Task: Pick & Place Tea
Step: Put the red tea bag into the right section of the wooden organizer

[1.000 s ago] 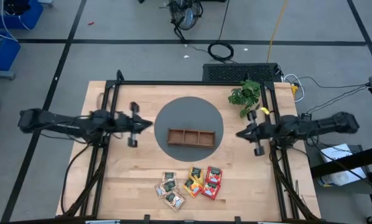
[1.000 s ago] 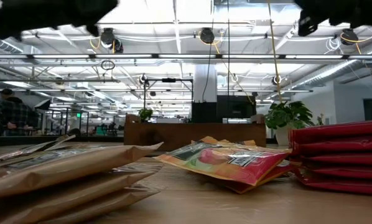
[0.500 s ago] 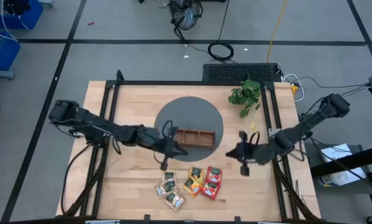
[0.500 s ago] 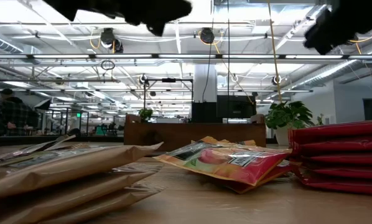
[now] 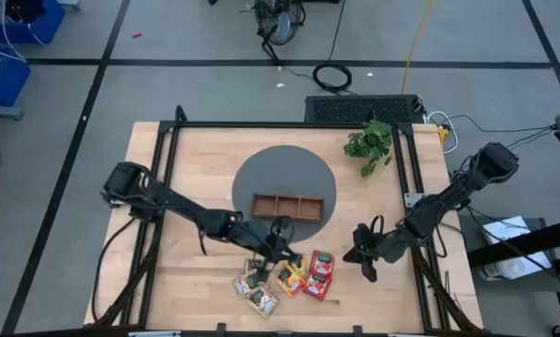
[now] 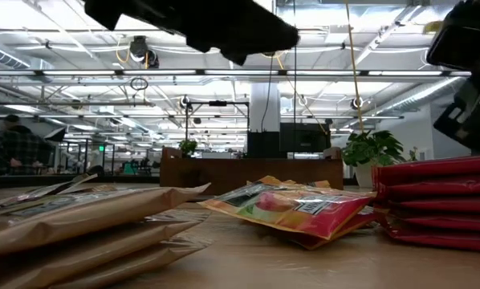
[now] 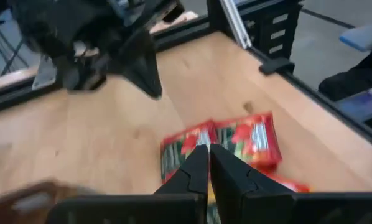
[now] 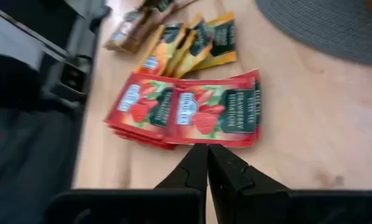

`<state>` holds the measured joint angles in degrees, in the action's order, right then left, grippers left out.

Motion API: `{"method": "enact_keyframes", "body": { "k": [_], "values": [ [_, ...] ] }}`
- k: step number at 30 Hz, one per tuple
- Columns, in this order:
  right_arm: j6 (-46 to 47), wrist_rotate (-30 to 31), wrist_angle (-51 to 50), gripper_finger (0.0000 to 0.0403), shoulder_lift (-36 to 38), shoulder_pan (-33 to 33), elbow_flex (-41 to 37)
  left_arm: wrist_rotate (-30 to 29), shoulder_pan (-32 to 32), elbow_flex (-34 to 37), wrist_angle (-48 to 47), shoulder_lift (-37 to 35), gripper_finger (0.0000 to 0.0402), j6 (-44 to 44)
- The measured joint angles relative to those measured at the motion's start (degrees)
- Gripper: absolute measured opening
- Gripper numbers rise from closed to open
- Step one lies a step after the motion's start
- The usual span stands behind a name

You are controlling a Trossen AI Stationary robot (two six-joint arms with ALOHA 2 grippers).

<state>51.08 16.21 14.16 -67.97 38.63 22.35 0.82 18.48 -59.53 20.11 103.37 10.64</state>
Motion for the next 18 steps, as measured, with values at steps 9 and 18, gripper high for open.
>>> {"method": "enact_keyframes", "body": {
  "k": [9, 18],
  "values": [
    [0.7, 0.1, 5.5, 0.0079, -1.6, -0.3, -2.7, 0.2, -0.9, -10.8, -7.1, 10.6, 0.0024, 1.7],
    [5.4, 0.2, 6.2, 0.0163, -5.7, -3.1, -2.7, 0.7, 0.1, -16.1, -9.8, 14.4, 0.0035, 0.7]
  ]
}}
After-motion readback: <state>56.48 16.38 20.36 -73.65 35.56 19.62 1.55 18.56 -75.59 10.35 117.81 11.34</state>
